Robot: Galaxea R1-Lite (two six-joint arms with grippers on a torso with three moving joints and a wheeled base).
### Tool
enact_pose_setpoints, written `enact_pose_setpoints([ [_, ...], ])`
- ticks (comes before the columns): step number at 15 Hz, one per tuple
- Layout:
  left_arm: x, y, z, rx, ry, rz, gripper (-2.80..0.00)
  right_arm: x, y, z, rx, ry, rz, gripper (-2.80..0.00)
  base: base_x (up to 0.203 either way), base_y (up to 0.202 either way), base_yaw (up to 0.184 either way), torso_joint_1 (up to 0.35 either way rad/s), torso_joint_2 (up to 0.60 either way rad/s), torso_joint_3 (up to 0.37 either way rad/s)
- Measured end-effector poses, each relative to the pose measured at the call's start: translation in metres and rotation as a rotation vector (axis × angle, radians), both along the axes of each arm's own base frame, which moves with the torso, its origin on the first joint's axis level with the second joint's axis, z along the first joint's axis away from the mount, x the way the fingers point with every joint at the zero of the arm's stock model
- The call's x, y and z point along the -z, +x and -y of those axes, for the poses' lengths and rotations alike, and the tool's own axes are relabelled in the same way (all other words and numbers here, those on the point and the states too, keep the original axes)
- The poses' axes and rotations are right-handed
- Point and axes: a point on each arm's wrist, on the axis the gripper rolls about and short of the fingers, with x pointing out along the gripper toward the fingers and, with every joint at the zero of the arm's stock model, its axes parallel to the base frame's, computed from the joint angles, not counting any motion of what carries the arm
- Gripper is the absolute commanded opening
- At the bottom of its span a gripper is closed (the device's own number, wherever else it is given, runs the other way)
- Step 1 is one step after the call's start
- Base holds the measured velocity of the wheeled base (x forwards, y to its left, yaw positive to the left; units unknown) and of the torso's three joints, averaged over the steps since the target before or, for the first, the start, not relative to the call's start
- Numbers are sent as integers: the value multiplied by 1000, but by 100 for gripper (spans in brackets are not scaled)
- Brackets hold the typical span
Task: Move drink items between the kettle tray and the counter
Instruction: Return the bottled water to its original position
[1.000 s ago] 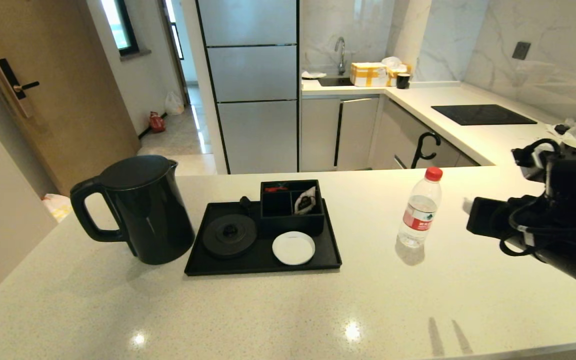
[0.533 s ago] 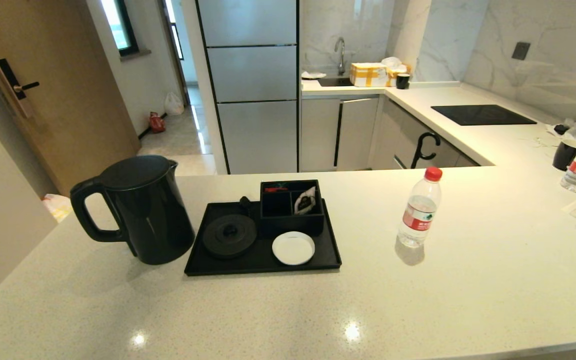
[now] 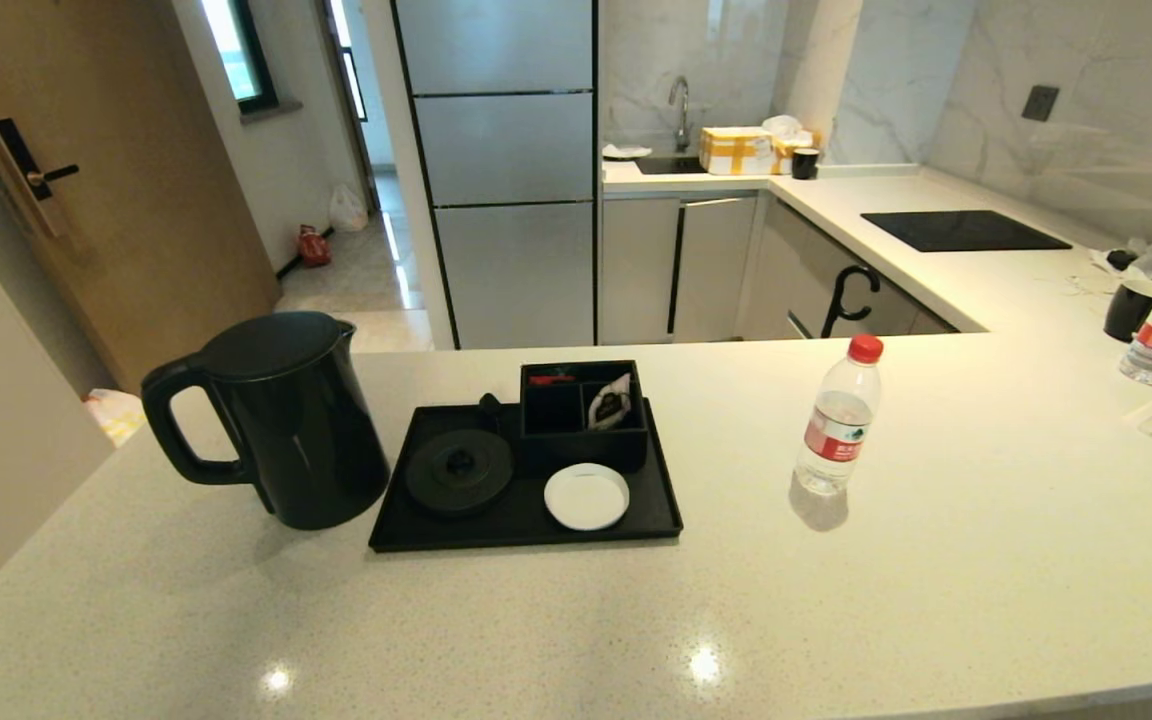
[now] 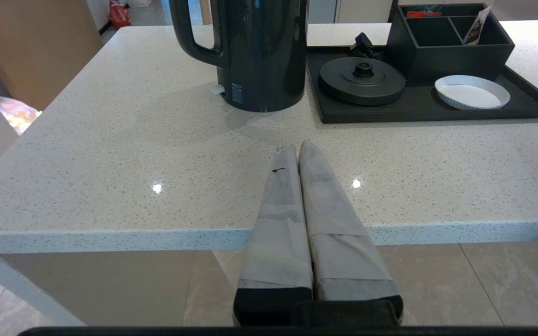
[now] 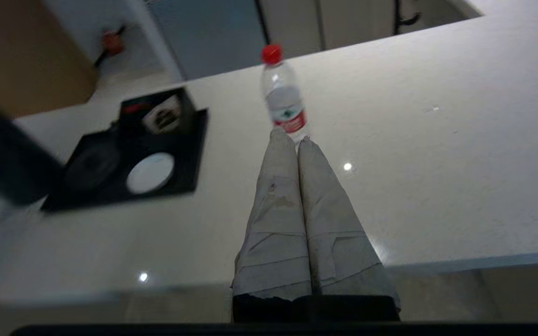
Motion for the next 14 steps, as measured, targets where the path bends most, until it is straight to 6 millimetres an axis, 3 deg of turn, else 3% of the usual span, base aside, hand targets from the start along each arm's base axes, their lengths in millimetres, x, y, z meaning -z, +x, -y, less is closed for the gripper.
enact_pose_setpoints([
  [2,0,0,0,0,0,0,-280,9,-23,-2,-46,4,4,-280,0,0,0,0,0,0],
  [6,0,0,0,0,0,0,-280,33,-48,-3,-35,3,24,-280,0,0,0,0,0,0],
  [9,0,0,0,0,0,0,-280,61,-47,-3,-21,-6,58,-280,0,0,0,0,0,0],
  [14,0,0,0,0,0,0,-280,102,-27,-2,21,-15,195,-280,0,0,0,0,0,0],
])
